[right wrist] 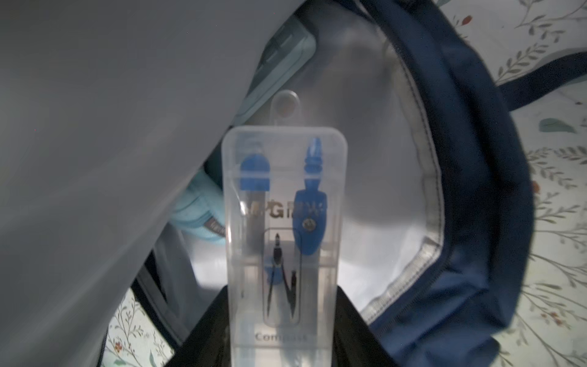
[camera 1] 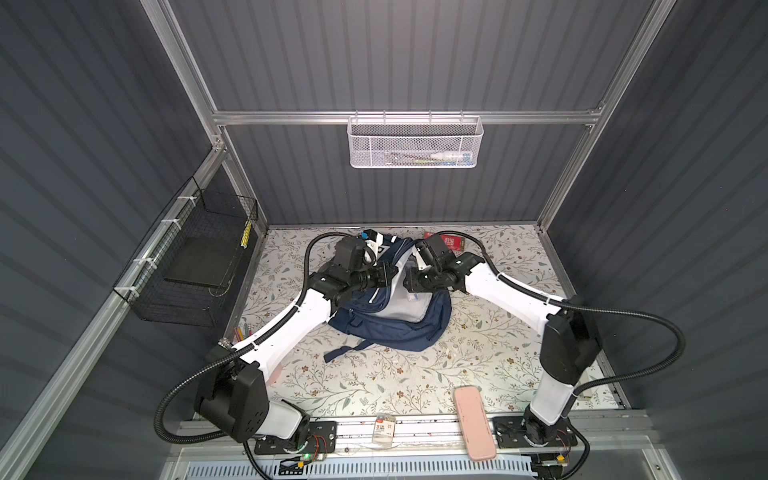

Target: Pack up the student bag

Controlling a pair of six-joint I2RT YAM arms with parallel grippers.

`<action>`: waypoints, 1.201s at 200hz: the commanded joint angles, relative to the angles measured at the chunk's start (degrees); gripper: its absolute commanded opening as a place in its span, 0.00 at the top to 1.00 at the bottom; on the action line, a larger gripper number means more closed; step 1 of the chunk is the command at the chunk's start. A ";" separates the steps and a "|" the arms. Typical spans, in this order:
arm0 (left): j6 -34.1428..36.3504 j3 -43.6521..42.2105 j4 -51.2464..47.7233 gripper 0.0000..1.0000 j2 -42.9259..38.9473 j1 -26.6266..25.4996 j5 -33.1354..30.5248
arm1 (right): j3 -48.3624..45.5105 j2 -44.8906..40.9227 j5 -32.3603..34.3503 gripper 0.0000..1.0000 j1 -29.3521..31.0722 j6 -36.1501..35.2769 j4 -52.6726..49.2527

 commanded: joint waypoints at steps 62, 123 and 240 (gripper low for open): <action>-0.93 -0.48 5.23 1.00 -1.31 0.24 0.46 | 9.17 12.27 -6.38 0.38 0.02 12.43 3.90; -2.16 -5.57 6.99 1.00 -2.31 0.22 0.31 | -2.40 1.13 -2.27 0.30 -1.58 12.33 7.22; -2.01 -8.80 8.10 0.24 4.10 -6.56 -1.92 | -32.56 -31.78 7.56 0.26 -1.19 9.10 17.61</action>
